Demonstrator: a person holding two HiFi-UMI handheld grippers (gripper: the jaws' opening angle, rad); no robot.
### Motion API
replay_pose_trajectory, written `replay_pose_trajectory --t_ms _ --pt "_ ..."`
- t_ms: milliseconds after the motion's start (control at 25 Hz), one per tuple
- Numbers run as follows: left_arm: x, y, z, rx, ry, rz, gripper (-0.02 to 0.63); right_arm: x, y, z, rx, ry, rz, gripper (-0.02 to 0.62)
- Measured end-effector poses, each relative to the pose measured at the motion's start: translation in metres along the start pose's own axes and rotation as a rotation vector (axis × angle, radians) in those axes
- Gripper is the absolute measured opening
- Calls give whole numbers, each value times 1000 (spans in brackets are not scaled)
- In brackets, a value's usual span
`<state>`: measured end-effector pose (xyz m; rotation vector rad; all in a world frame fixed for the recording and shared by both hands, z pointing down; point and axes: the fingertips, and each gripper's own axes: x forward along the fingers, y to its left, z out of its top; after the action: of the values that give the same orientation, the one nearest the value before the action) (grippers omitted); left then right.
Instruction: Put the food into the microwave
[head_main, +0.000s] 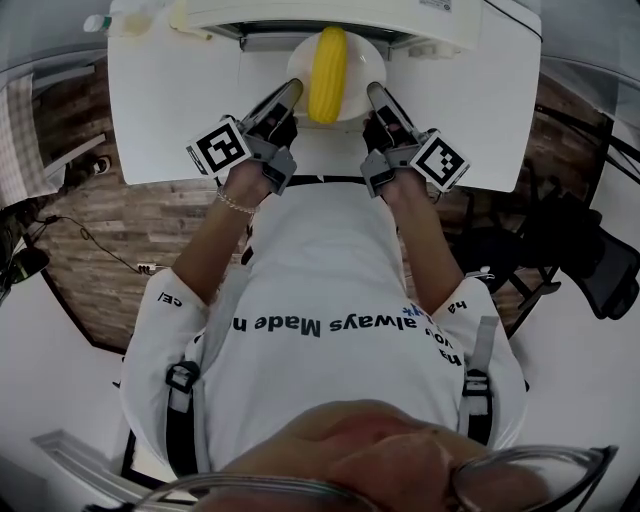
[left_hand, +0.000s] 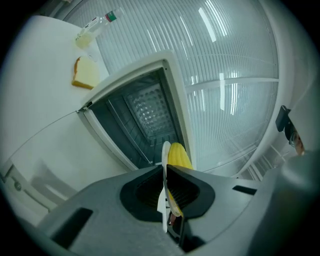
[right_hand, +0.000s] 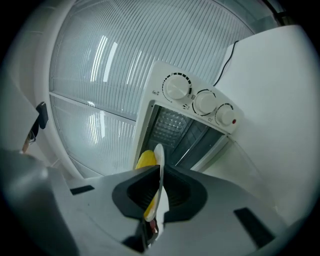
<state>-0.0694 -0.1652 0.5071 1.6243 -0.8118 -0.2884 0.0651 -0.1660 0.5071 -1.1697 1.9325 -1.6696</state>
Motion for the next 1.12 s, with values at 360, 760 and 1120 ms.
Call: replay_pose_trajectory --t_ms 360,760,1120 --pt "21 30 12 3 -7 19 20 29 -30 6 -15 5 -35 23" --pt "43 59 23 13 -24 48 20 55 -58 12 18 -14 -51 23" --pt "67 82 36 -38 -35 73 20 80 -83 24 43 -23 -82 23"
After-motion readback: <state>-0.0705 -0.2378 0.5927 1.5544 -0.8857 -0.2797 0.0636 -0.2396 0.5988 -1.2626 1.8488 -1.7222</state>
